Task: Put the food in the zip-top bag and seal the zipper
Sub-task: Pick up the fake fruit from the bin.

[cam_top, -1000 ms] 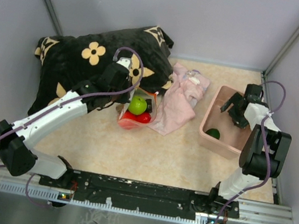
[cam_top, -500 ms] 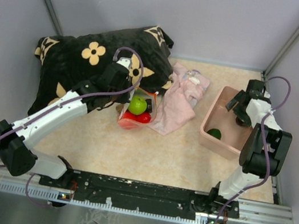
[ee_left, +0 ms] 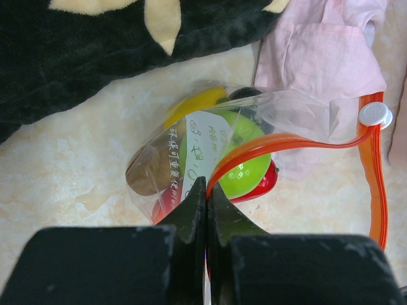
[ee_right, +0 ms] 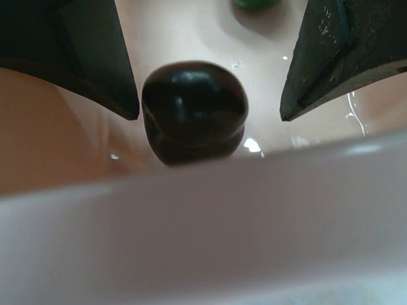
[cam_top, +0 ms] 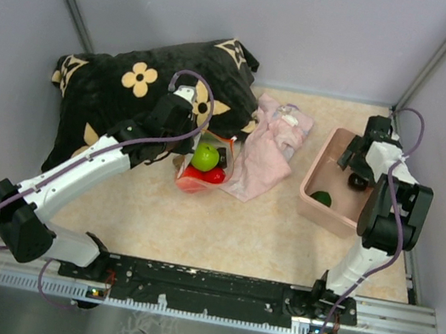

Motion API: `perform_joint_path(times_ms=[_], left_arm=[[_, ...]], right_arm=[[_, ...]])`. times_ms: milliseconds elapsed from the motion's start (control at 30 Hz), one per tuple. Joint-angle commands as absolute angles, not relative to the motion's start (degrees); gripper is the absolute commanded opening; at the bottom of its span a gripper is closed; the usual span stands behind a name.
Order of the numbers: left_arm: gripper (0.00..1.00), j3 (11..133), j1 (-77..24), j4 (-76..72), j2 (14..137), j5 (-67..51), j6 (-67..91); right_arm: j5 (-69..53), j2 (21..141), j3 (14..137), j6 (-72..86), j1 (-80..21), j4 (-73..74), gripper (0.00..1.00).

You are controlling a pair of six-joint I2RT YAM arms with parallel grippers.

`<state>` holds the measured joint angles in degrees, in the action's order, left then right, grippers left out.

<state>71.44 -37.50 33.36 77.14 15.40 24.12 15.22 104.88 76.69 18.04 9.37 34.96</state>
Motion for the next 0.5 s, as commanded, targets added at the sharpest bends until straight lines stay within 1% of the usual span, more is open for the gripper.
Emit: perform_joint_path(times_ms=[0, 167, 267, 367, 467], left_arm=[[0.0, 70.8, -37.3, 32.0, 75.4, 16.0, 23.6], [0.0, 70.7, -37.3, 32.0, 75.2, 16.2, 23.7], [0.0, 70.8, -37.3, 32.0, 75.3, 15.9, 23.7], [0.0, 70.9, -37.3, 32.0, 75.4, 15.9, 23.7], [0.0, 70.9, -37.3, 32.0, 75.3, 15.9, 23.7]], right_arm=[[14.0, 106.8, 77.6, 16.4, 10.0, 33.4, 0.93], [13.0, 107.2, 76.3, 15.6, 10.5, 31.4, 0.9], [12.6, 107.5, 76.0, 15.1, 10.7, 30.0, 0.86], [12.0, 107.4, 75.7, 15.1, 10.7, 28.9, 0.79], [11.6, 107.0, 75.2, 15.2, 10.7, 28.2, 0.67]])
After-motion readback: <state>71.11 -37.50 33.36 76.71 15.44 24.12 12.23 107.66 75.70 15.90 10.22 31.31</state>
